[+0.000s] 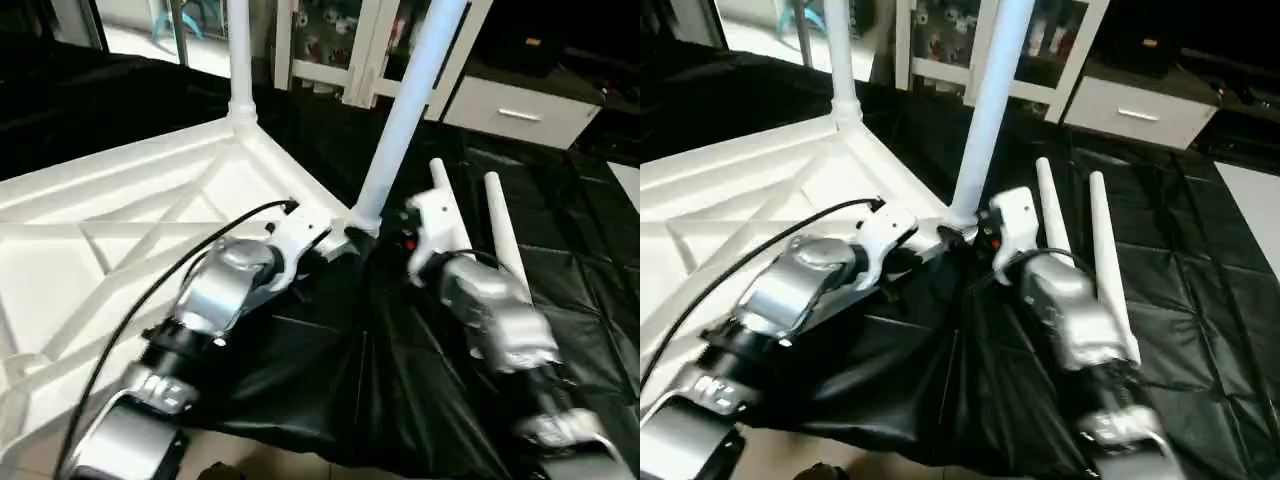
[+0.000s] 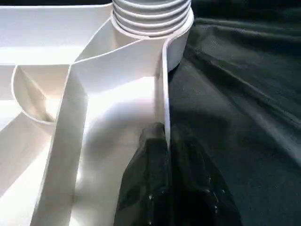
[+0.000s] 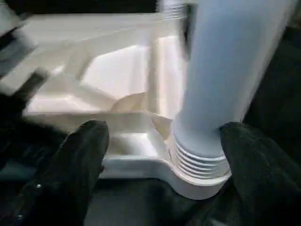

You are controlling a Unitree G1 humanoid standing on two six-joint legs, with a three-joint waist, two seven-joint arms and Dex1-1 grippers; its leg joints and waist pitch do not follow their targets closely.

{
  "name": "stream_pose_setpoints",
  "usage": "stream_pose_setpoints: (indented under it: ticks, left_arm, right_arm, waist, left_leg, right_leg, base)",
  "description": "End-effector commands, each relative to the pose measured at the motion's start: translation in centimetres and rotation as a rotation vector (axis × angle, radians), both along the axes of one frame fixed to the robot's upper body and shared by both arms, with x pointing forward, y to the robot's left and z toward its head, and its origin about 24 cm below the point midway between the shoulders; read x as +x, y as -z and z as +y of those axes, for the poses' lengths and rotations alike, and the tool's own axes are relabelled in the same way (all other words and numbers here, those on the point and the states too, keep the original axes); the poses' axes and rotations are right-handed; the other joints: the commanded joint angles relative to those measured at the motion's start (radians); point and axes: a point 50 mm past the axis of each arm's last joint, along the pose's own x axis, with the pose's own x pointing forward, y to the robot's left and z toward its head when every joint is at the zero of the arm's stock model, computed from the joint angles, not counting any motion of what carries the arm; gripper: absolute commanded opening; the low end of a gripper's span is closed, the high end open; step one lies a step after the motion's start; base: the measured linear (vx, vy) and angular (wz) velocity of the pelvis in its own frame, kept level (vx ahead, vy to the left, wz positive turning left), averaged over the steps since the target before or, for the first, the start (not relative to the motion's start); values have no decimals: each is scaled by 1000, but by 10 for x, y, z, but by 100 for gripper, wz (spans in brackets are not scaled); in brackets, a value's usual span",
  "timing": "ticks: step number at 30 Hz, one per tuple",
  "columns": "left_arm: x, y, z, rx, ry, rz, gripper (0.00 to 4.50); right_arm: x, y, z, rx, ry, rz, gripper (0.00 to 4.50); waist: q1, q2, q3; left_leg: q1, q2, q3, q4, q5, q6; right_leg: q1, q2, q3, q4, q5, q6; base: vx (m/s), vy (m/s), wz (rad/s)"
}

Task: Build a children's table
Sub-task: Insert table leg to table base

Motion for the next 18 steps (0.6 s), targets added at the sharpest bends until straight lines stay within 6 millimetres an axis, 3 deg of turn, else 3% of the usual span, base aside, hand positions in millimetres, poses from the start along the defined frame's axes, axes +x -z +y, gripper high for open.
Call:
stream_pose_setpoints:
  ticks: [1, 3, 7, 11, 18]
  left_arm:
    - [-11, 5, -10, -30, 107, 48, 0]
    - [-17, 11, -3, 6, 145, 73, 0]
    - [-25, 15, 6, 10, 195, 106, 0]
    - [-34, 15, 16, 2, 263, 147, 0]
    - [-50, 13, 25, 6, 454, 200, 0]
  right_arm:
    - [-3, -4, -5, -48, -36, 0, 438]
    - [-7, -5, -17, -110, -77, 1, 444]
    - [-17, -8, -28, -155, -186, 14, 444]
    - [-30, -9, -37, -205, -309, 41, 444]
    - [-36, -5, -37, -225, -403, 65, 444]
  waist:
    - [4, 6, -62]
    - [5, 12, -61]
    - [10, 13, -59]
    - [13, 6, -60]
    - [12, 10, -58]
  left_leg:
    - [24, 46, -6, -39, 105, 134]
    - [26, 50, -7, -40, 75, 113]
    - [27, 51, -5, -41, 34, 93]
    - [24, 50, -4, -39, 30, 95]
    - [28, 52, -3, -42, -29, 70]
  right_leg:
    - [52, -58, 37, -35, 334, -304]
    - [50, -57, 36, -38, 288, -303]
    - [49, -56, 36, -38, 256, -302]
    - [51, -59, 37, -37, 244, -299]
    - [40, -59, 38, -39, 141, -297]
  base:
    - [0, 0, 0]
    - [0, 0, 0]
    - [0, 0, 0]
    - [0, 0, 0]
    - [0, 0, 0]
